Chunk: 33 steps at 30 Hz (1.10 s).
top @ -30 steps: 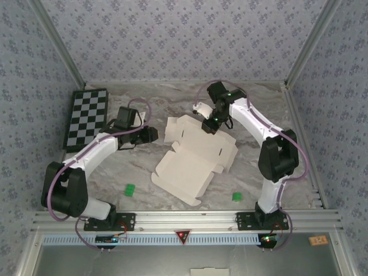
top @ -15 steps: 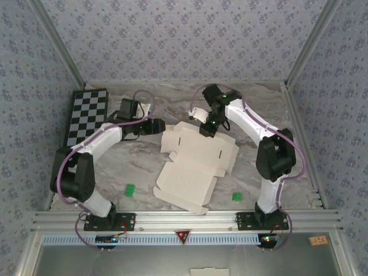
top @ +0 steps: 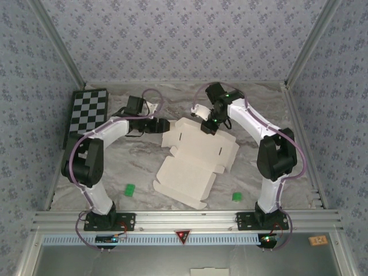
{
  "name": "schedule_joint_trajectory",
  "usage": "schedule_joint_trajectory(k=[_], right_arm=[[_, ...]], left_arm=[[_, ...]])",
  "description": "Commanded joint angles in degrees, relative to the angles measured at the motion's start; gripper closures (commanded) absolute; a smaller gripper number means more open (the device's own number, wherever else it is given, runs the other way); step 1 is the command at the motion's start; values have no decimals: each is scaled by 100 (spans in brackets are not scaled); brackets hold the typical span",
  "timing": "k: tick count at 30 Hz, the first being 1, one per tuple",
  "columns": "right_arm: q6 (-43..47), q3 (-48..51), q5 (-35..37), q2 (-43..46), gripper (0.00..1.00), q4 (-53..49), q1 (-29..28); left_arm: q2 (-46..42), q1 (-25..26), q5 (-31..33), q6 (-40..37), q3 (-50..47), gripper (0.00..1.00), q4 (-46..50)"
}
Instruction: Fold the paper box
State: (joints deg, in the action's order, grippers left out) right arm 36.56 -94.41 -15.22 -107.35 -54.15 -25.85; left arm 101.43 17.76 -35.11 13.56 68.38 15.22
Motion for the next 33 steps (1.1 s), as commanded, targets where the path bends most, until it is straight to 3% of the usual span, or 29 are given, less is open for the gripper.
schedule_joint_trajectory(k=[1, 8, 12, 17, 23, 28, 33], right_arm=[[-113, 78, 153, 235, 100, 96, 24], [-214, 133, 241, 390, 100, 258, 7], [-287, 264, 508, 514, 100, 483, -22], [-308, 547, 935, 723, 99, 788, -202], [-679, 482, 362, 825, 86, 387, -181], [-805, 323, -115, 732, 67, 92, 5], [-871, -19, -663, 479, 62, -183, 324]], left_arm=[[237, 58, -159, -379, 398, 39, 88], [482, 291, -307, -1105, 823, 47, 356], [479, 398, -338, -1279, 848, 63, 343], [310, 507, 84, -1264, 651, 81, 11], [41, 543, 426, -1281, 333, 91, -493], [-121, 543, 299, -1353, 120, 93, -867], [-235, 542, 196, -1491, 50, 93, -999]])
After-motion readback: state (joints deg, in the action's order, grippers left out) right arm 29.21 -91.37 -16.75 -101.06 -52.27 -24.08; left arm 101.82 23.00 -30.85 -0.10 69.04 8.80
